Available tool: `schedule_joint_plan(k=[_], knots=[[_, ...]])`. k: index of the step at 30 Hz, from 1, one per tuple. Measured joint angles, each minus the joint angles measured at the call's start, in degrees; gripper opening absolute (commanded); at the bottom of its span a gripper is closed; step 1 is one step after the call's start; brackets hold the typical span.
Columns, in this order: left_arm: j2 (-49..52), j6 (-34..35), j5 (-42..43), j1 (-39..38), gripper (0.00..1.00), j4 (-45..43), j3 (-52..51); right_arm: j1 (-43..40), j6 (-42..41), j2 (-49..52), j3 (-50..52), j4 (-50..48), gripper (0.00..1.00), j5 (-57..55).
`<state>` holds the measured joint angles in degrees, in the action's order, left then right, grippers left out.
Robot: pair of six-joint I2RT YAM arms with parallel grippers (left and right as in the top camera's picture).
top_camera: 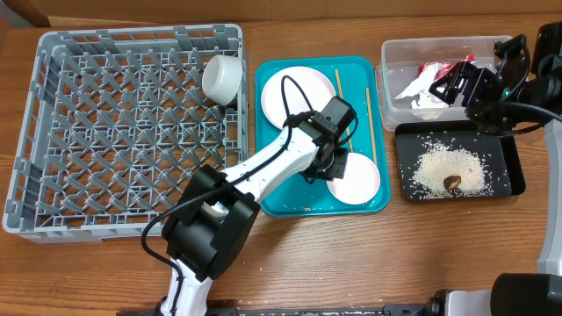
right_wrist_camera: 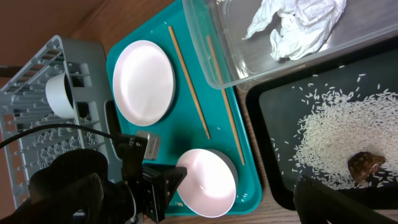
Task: Sort waste into correct bins and load items into the dishwasher
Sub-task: 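Move the left gripper to the pink-white bowl and grasp its rim, then carry the pink-white bowl into the dish rack with the left gripper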
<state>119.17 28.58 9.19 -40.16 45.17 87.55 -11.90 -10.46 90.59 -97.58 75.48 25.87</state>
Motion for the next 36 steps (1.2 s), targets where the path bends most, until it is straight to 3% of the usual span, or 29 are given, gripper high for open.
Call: schedule_joint_plan(k=[9,16,24,31,36], knots=[[0.0,0.0,-0.2,0.0,0.04,0.5,0.0,0.0,0.0,0.0,0.0,0.0,1.0,0.0],[0.0,-0.3,-0.2,0.0,0.04,7.2,2.9,0.0,0.0,0.0,0.0,0.0,1.0,0.0],[0.0,-2.4,-2.4,0.5,0.04,20.5,14.3,0.0,0.0,0.0,0.0,0.0,1.0,0.0],[-0.5,-3.3,-9.7,3.4,0.04,35.1,25.2,0.0,0.0,0.0,0.0,0.0,1.0,0.0],[-5.2,-3.3,-15.4,7.0,0.04,42.2,27.0,0.0,0.0,0.0,0.0,0.0,1.0,0.0]])
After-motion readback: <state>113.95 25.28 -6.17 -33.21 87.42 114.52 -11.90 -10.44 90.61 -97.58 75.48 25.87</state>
